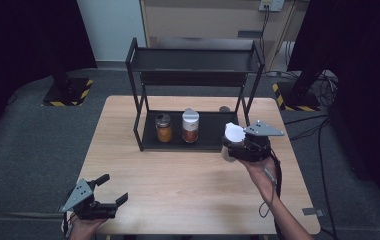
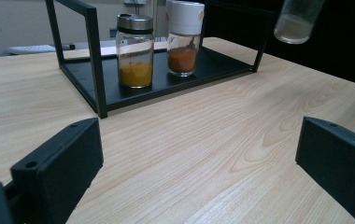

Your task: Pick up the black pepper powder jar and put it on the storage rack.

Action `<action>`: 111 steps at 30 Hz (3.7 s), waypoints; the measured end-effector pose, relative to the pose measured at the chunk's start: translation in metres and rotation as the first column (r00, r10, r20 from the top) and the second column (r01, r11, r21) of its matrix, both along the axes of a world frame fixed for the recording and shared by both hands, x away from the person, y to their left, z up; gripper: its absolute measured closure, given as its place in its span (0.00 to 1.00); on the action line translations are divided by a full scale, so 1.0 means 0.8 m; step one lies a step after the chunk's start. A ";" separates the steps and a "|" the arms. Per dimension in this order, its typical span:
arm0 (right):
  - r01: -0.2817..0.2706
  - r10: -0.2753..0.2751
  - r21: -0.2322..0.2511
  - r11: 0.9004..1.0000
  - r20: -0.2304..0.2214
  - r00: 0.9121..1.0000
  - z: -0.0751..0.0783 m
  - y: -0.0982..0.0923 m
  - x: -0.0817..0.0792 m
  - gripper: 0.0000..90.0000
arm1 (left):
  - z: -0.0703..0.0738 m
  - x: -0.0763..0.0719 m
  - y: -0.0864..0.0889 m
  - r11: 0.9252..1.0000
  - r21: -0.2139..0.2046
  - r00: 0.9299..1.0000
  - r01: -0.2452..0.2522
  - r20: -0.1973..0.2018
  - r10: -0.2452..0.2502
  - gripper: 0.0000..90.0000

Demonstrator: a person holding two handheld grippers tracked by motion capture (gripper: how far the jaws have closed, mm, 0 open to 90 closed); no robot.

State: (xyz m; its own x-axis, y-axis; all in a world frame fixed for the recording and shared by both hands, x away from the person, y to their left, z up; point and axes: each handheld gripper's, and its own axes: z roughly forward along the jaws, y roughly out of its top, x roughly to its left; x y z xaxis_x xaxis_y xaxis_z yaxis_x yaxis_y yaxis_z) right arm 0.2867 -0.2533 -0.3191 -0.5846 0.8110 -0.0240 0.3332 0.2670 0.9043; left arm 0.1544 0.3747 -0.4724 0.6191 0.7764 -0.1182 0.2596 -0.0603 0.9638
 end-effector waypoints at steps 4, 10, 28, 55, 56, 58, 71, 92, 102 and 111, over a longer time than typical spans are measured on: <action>0.007 -0.007 0.016 1.000 -0.004 1.000 0.003 0.008 0.016 0.34 | 0.000 0.000 0.000 1.000 0.000 1.000 0.000 0.000 0.000 0.00; 0.030 -0.030 0.013 0.999 -0.007 1.000 0.006 0.021 0.037 0.34 | 0.000 0.000 0.001 1.000 -0.002 1.000 0.001 0.000 -0.001 0.00; 0.075 -0.075 -0.014 0.997 0.004 0.997 0.002 0.054 0.094 0.34 | -0.001 0.001 0.001 1.000 -0.003 1.000 0.000 -0.007 0.000 0.00; 0.159 -0.159 -0.029 0.987 -0.029 0.987 -0.067 0.072 0.148 0.34 | -0.002 0.003 0.001 1.000 -0.006 1.000 0.001 -0.011 -0.001 0.00; 0.160 -0.161 -0.030 0.987 -0.029 0.987 -0.069 0.072 0.149 0.34 | -0.002 0.003 0.001 1.000 -0.005 1.000 0.002 -0.011 -0.002 0.00; 0.158 -0.159 -0.026 0.987 -0.033 0.987 -0.073 0.072 0.150 0.34 | -0.002 0.003 0.001 1.000 -0.005 1.000 0.002 -0.011 -0.002 0.00; 0.158 -0.160 -0.030 0.987 -0.049 0.986 -0.091 0.077 0.152 0.34 | -0.002 0.003 0.002 1.000 -0.007 1.000 0.003 -0.010 -0.003 0.00; 0.166 -0.166 -0.010 0.986 -0.053 0.985 -0.105 0.073 0.144 0.34 | -0.001 0.003 0.000 1.000 -0.002 1.000 0.005 -0.012 -0.005 0.00; 0.164 -0.165 -0.012 0.986 -0.056 0.985 -0.105 0.072 0.142 0.27 | -0.001 0.003 0.000 1.000 0.001 1.000 0.008 -0.013 -0.008 0.00; 0.143 -0.144 -0.018 0.990 -0.039 0.989 -0.092 0.068 0.140 0.12 | 0.000 0.004 0.000 1.000 0.005 1.000 0.012 -0.014 -0.011 0.00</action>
